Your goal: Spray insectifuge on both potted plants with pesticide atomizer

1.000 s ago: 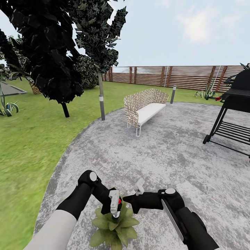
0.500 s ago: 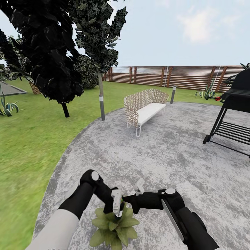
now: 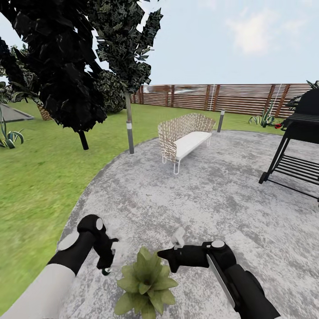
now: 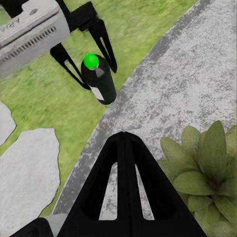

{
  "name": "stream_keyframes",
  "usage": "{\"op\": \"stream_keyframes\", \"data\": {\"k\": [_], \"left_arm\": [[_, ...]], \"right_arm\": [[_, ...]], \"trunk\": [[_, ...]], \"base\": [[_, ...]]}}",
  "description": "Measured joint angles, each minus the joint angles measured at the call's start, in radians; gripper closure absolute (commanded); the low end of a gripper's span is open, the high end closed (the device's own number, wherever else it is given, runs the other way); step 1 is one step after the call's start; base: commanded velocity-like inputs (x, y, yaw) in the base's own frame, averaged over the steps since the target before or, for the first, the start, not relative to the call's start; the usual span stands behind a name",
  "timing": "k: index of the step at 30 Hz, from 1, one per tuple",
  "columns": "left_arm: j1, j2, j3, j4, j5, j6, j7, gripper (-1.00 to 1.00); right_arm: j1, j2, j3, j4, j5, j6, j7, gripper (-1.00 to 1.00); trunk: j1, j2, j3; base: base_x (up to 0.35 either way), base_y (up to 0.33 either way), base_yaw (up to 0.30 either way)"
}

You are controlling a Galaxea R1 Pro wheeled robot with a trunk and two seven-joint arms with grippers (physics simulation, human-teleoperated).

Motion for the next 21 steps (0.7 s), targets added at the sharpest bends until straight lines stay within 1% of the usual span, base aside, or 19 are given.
{"op": "stream_keyframes", "data": {"k": [1, 2, 4, 5, 6, 7, 8, 10, 11, 12, 13, 14, 15, 16, 17, 18, 19, 20, 21], "left_arm": [[0.0, 0.003, 0.036, 0.0, 0.018, 0.004, 0.002, 1.0], [0.0, 0.003, 0.076, 0.0, 0.037, 0.009, 0.003, 1.0], [0.0, 0.0, 0.217, -0.001, 0.109, 0.028, 0.007, 1.0], [0.0, -0.002, 0.287, -0.001, 0.145, 0.038, 0.007, 1.0], [0.0, -0.004, 0.385, -0.001, 0.195, 0.059, 0.008, 1.0], [0.001, -0.006, 0.447, -0.002, 0.22, 0.081, 0.008, 1.0], [0.001, -0.007, 0.491, -0.002, 0.236, 0.105, 0.009, 1.0], [0.001, -0.007, 0.546, -0.002, 0.253, 0.173, 0.012, 1.0], [0.001, -0.007, 0.572, -0.002, 0.26, 0.232, 0.018, 1.0], [0.001, -0.007, 0.589, -0.002, 0.262, 0.267, 0.03, 1.0], [0.001, -0.007, 0.612, -0.002, 0.264, 0.303, 0.061, 1.0], [0.001, -0.008, 0.637, -0.002, 0.265, 0.324, 0.111, 1.0], [0.001, -0.008, 0.653, -0.002, 0.266, 0.332, 0.15, 1.0], [0.001, -0.009, 0.666, -0.001, 0.266, 0.338, 0.186, 1.0], [0.002, -0.009, 0.683, 0.0, 0.266, 0.343, 0.23, 1.0], [0.002, -0.009, 0.699, 0.0, 0.265, 0.346, 0.269, 1.0], [0.002, -0.009, 0.71, 0.0, 0.265, 0.352, 0.295, 1.0], [0.002, -0.009, 0.73, 0.0, 0.263, 0.38, 0.334, 1.0], [0.002, -0.008, 0.742, 0.0, 0.262, 0.417, 0.361, 1.0]], "right_arm": [[0.0, -0.001, -0.002, 0.001, 0.0, 0.0, 0.0, 1.0], [0.001, -0.002, -0.003, 0.001, -0.001, 0.0, -0.001, -1.0], [0.003, -0.008, -0.01, 0.004, -0.004, 0.0, -0.001, -1.0], [0.004, -0.02, -0.019, 0.007, -0.004, -0.001, -0.001, -1.0], [0.005, -0.049, -0.049, 0.012, -0.003, -0.002, -0.002, -1.0], [0.006, -0.079, -0.087, 0.021, -0.004, -0.002, -0.002, -1.0], [0.007, -0.106, -0.126, 0.034, -0.004, -0.002, -0.002, -1.0], [0.008, -0.15, -0.217, 0.072, -0.004, -0.002, -0.002, -1.0], [0.01, -0.17, -0.293, 0.116, -0.003, -0.004, -0.007, -1.0], [0.01, -0.179, -0.358, 0.159, -0.003, -0.007, -0.008, -1.0], [0.012, -0.186, -0.463, 0.232, -0.001, -0.013, -0.009, -1.0], [0.014, -0.19, -0.583, 0.303, 0.001, -0.02, -0.01, -1.0], [0.015, -0.191, -0.662, 0.343, 0.0, -0.03, -0.01, -1.0], [0.017, -0.192, -0.72, 0.371, 0.006, -0.051, -0.01, -1.0], [0.018, -0.193, -0.778, 0.395, 0.027, -0.102, -0.011, -1.0], [0.018, -0.193, -0.816, 0.408, 0.049, -0.165, -0.012, -1.0], [0.018, -0.193, -0.834, 0.413, 0.058, -0.202, -0.012, -1.0], [0.018, -0.193, -0.856, 0.418, 0.067, -0.245, -0.013, -1.0], [0.018, -0.193, -0.874, 0.419, 0.07, -0.267, -0.013, -1.0]], "trunk": [[0.0, 0.0, 0.0], [0.0, 0.0, 0.0], [0.0, 0.0, 0.0], [0.0, 0.0, 0.0], [0.0, 0.0, 0.0], [0.0, 0.0, 0.0], [0.0, 0.0, 0.0], [0.0, 0.0, 0.0], [0.0, 0.0, 0.0], [0.0, 0.0, 0.0], [0.0, 0.0, 0.0], [0.0, 0.0, 0.0], [0.0, 0.0, 0.0], [0.0, 0.0, 0.0], [0.0, 0.0, 0.0], [0.0, 0.0, 0.0], [0.0, 0.0, 0.0], [0.0, 0.0, 0.0], [0.0, 0.0, 0.0]], "base": [[0.0, 0.0, 0.0], [0.0, 0.0, 0.0], [0.0, 0.0, 0.0], [0.0, 0.0, 0.0], [0.0, 0.0, 0.0], [0.0, 0.0, 0.0], [0.0, 0.0, 0.0], [0.0, 0.0, 0.0], [0.0, 0.0, 0.0], [0.0, 0.0, 0.0], [0.0, 0.0, 0.0], [0.0, 0.0, 0.0], [0.0, 0.0, 0.0], [0.0, 0.0, 0.0], [0.0, 0.0, 0.0], [0.0, 0.0, 0.0], [0.0, 0.0, 0.0], [0.0, 0.0, 0.0], [0.0, 0.0, 0.0]]}}
